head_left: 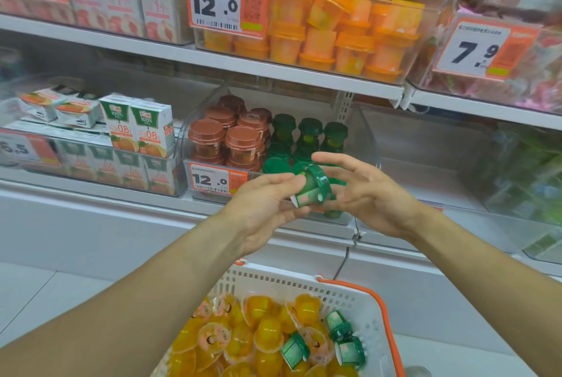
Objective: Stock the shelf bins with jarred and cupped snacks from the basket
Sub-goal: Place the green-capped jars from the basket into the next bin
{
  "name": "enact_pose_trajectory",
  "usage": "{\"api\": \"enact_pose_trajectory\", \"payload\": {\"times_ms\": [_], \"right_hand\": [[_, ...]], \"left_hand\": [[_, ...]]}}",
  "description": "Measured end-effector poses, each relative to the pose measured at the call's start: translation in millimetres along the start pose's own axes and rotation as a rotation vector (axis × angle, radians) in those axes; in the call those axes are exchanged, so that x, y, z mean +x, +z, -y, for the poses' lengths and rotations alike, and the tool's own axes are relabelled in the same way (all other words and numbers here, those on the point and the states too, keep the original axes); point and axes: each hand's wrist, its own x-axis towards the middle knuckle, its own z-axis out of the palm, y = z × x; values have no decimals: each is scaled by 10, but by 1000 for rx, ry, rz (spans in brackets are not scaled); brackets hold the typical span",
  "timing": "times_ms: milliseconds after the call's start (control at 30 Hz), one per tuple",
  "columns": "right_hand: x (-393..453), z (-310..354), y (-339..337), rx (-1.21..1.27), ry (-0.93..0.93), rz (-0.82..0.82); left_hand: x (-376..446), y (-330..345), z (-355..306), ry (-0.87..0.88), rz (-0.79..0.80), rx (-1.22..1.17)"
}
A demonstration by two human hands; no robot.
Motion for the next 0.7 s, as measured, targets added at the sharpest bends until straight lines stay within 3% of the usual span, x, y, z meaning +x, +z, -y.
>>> {"api": "enact_pose_trajectory", "payload": {"times_ms": [133,333,467,567,700], "right_hand": [[42,70,103,-183,62,-236],[182,196,189,-188,37,-251],[581,336,104,-358,-36,-354],[1037,368,-23,-645,-74,-478],[1494,295,-99,-1054,14,-483]], "left_hand": [[48,-36,57,170,-90,66],[29,-55,10,339,-96,183],[35,-55,-54,181,-190,268],[31,-93,-22,-19,-160,423],[59,-162,55,-95,-125,471]]}}
